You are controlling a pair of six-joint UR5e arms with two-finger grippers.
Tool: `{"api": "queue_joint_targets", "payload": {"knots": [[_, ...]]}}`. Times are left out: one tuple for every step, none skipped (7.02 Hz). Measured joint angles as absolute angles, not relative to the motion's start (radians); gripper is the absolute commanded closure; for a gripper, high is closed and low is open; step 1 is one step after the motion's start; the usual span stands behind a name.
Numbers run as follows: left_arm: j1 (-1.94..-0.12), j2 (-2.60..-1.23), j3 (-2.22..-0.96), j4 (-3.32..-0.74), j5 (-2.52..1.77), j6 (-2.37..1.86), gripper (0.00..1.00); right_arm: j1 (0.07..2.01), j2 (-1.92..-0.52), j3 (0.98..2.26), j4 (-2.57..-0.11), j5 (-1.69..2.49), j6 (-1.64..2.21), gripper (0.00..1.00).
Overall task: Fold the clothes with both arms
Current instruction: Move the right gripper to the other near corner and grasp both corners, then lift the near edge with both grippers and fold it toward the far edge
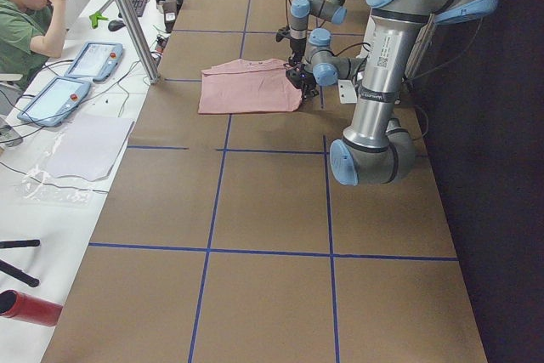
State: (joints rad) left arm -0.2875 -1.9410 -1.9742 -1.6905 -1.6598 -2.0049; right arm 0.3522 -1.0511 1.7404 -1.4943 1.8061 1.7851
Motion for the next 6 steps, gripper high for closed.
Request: {"api": "queue_joint_targets", "payload": {"knots": [[-0.287,-1.941,-1.974,-1.690,-1.660,-2.005,1.00,0.357,-1.050,1.743,-1.494,1.807,1.784,1.00],[-0.287,-1.942,-1.972,-1.690,-1.660,-2.005,1.00,0.359,-1.049,1.745,-1.493,1.804,1.785,1.00],[-0.286,-1.942,-1.970,-1.691,-1.660,-2.005,1.00,0.360,-1.048,1.753,-1.493,1.800,1.787,1.00],[-0.286,-1.940,-1.970,-1.691,-1.661,-2.005,1.00,0.361,-1.051,1.771,-1.495,1.797,1.791,1.00],[-0.284,-1.934,-1.975,-1.690,-1.661,-2.004,1.00,0.362,-1.056,1.792,-1.497,1.798,1.791,1.00],[-0.281,-1.927,-1.995,-1.688,-1.661,-2.004,1.00,0.357,-1.064,1.820,-1.500,1.801,1.791,1.00]]}}
